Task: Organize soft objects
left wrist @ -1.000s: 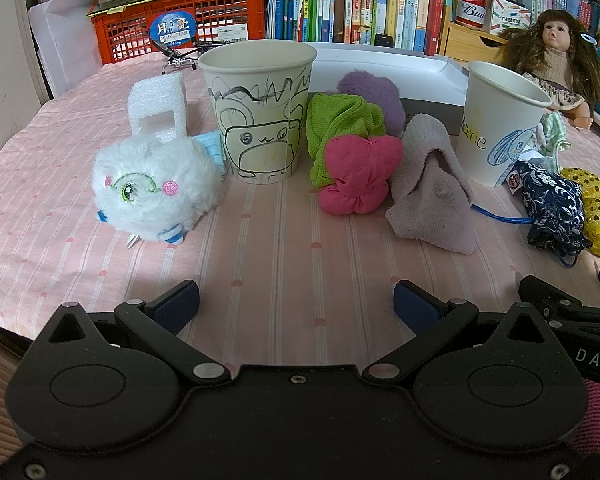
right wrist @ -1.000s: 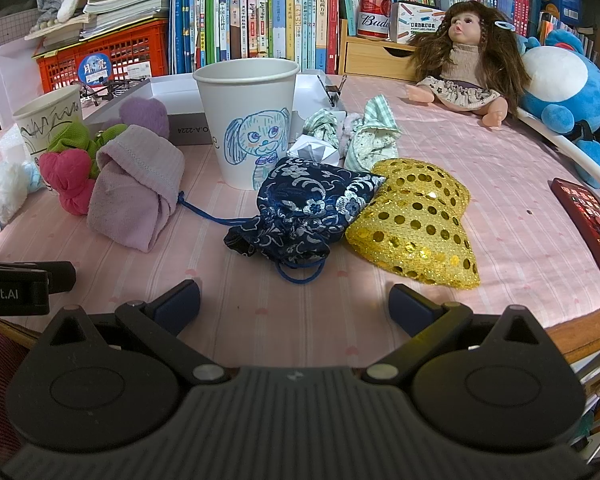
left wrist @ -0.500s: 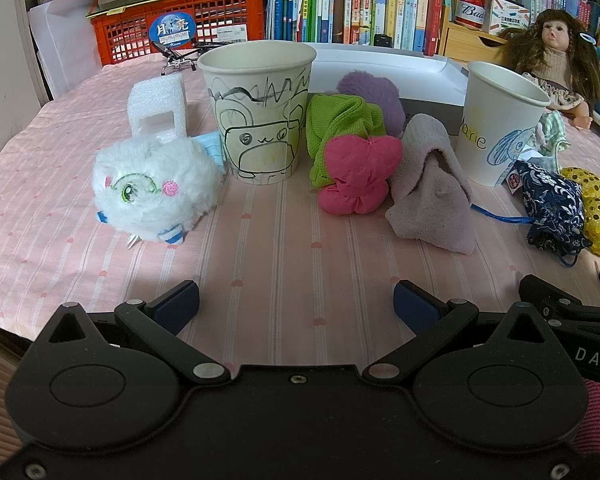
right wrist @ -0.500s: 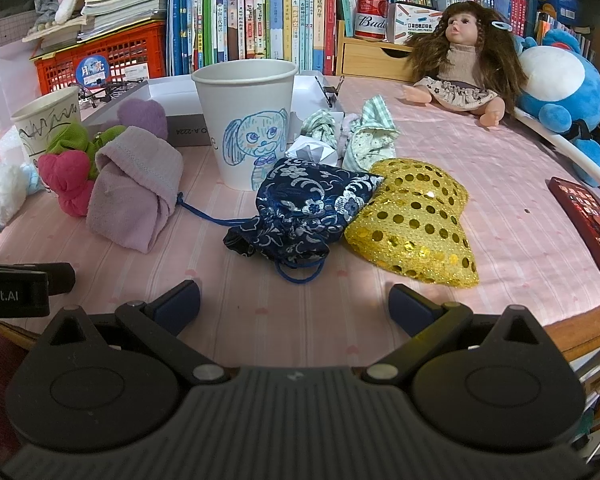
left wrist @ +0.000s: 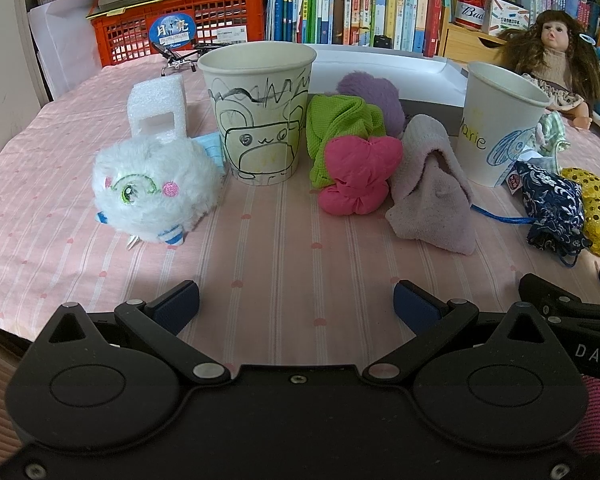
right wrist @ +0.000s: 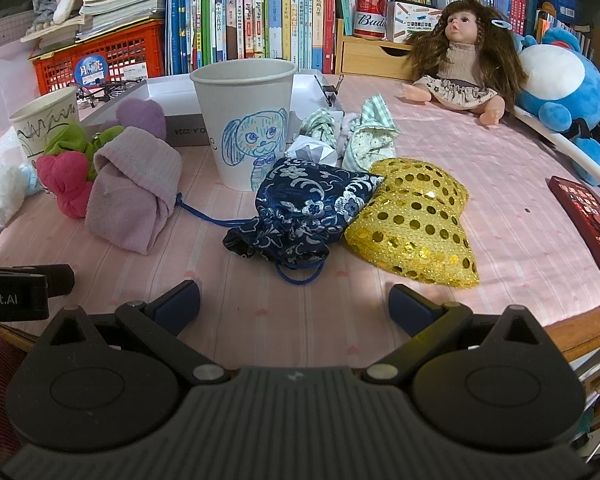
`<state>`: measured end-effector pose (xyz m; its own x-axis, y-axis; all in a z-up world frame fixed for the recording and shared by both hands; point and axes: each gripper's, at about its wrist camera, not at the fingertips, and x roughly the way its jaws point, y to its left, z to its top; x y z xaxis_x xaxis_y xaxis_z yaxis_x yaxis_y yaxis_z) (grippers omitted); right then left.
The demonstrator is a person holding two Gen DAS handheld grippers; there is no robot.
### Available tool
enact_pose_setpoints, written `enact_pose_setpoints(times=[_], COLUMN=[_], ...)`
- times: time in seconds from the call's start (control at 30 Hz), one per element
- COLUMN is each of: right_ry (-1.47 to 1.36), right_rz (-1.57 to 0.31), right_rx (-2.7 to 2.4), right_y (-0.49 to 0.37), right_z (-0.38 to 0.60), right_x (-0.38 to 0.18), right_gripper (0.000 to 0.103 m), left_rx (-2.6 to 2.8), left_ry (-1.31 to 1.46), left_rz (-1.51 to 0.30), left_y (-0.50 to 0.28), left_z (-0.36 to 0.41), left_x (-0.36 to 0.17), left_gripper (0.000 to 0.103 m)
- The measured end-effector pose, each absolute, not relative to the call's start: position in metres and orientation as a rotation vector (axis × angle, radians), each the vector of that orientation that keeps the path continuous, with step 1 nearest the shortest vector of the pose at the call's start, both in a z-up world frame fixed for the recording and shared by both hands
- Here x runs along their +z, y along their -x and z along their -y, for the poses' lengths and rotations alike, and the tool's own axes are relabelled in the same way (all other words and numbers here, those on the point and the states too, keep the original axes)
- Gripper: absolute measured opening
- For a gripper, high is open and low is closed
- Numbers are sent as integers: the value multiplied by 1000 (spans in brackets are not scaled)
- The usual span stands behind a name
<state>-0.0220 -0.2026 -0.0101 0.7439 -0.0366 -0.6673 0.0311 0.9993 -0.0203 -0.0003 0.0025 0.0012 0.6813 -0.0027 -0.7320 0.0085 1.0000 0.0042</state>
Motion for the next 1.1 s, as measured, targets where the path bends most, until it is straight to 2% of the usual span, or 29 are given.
enact_pose_setpoints(times=[0.43,0.6,0.77,0.8,1.03,1.1], right_ry=[27,52,67,64,45,42], right_rz=[-593,-522,-421,-417,-456,-477], right_rx=[-21,-23,-14,-10,46,70], right_y=[38,49,56,53,32,27], right_z=[204,207,216,218,234,236], right_x=[-21,-12,5,7,9,7], right_gripper=[103,103,100,99,78,72], left_rx=[-20,-78,-168,-186,-287,-297], left_ry=[-3,67,78,73,68,66], left_rz=[-762,-742,-667,-656,-651,-651], left_y=[6,8,16,16,5,1], left_z=[-7,-12,-2,1,30,35], left_x=[-2,12,29,31,35,33], left_gripper=[103,95,83,78,49,47])
